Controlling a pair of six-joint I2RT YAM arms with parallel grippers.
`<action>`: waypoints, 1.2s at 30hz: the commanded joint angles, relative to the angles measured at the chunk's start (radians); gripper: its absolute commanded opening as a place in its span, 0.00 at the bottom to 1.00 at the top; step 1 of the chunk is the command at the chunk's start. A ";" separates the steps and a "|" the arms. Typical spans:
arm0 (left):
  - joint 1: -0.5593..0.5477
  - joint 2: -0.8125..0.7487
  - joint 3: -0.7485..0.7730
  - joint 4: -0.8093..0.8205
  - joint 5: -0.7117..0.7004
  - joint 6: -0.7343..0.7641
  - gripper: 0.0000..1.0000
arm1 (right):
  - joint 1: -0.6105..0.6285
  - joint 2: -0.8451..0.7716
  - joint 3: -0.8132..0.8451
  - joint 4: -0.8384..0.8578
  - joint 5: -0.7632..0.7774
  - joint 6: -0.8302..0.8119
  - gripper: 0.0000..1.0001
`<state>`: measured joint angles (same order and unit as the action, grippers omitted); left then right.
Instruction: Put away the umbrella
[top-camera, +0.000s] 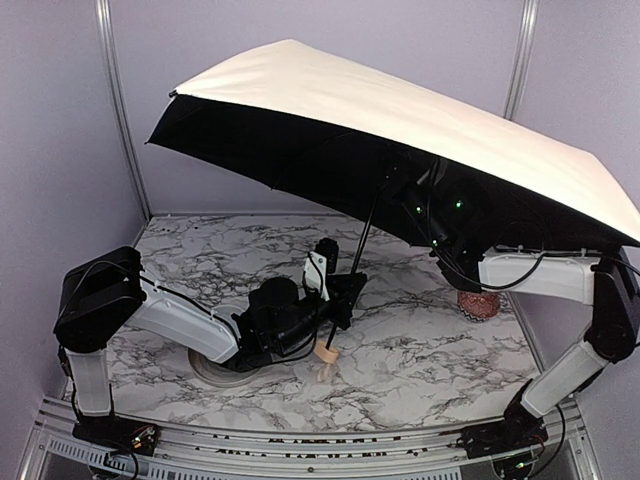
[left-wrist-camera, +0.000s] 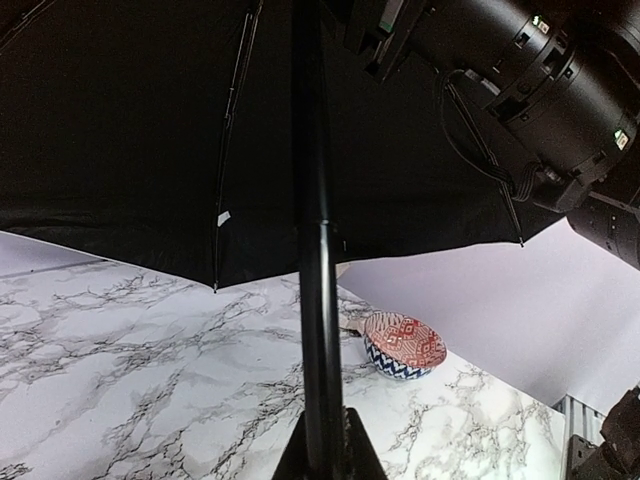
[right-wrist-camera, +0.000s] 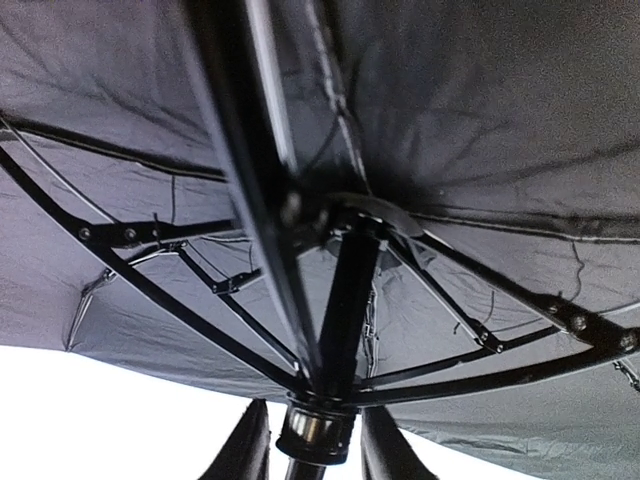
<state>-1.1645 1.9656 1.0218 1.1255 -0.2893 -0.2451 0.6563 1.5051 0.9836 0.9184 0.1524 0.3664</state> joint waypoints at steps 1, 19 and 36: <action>-0.004 -0.034 0.017 0.124 -0.025 0.044 0.00 | -0.006 -0.025 -0.012 -0.015 0.042 -0.020 0.24; -0.003 -0.062 0.002 0.070 0.088 -0.020 0.07 | -0.001 -0.063 0.013 -0.057 0.026 -0.065 0.00; 0.055 -0.044 -0.026 0.025 0.307 -0.122 0.45 | 0.093 -0.125 0.100 -0.069 -0.044 -0.056 0.00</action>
<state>-1.1236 1.9327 0.9714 1.1378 -0.0391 -0.3298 0.7235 1.4208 0.9947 0.7971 0.1364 0.3130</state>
